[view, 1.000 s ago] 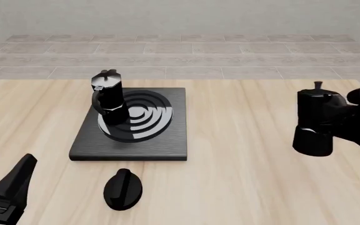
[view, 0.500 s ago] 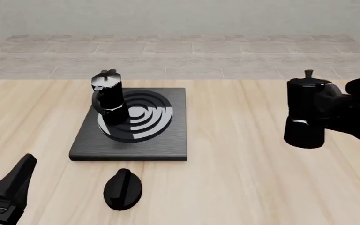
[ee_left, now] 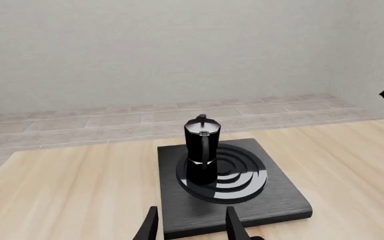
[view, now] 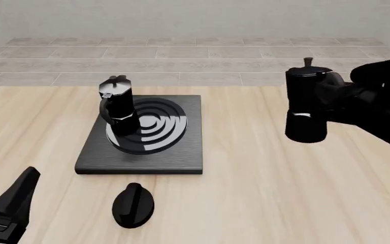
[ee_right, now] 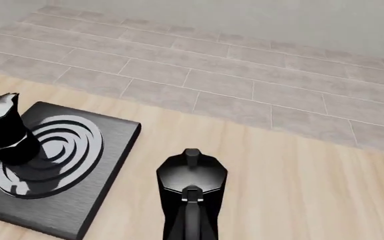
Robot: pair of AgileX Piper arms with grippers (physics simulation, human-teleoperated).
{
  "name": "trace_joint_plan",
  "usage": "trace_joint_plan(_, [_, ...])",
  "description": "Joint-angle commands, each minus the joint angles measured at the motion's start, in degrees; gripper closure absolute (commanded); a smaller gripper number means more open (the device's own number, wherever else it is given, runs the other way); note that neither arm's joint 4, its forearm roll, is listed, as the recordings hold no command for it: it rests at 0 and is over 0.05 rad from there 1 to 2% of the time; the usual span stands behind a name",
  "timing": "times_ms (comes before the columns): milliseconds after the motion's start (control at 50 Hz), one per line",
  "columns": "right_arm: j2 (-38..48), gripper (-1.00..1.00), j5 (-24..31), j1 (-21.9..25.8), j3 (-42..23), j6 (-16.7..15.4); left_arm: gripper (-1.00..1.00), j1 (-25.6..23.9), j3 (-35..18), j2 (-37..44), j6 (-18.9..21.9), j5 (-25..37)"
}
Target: Put both moka pots on the stove.
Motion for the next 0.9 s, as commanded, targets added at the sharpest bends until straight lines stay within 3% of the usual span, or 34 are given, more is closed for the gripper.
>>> trace_joint_plan(20, [2.0, 1.0, -2.4, 3.6, -4.4, 0.1, -1.0, 0.0, 0.0, 0.0, 0.0, 0.0])
trace_joint_plan(340, [8.0, 1.0, -9.0, 9.1, -7.1, 1.7, -1.0, 0.0, 0.0, 0.0, 0.0, 0.0])
trace_joint_plan(580, [12.8, 1.0, -11.8, 13.9, -10.2, 0.0, -1.0, 0.0, 0.0, 0.0, 0.0, 0.0])
trace_joint_plan(900, [19.8, 1.0, -14.4, 18.6, -15.5, 0.1, -1.0, 0.0, 0.0, 0.0, 0.0, 0.0])
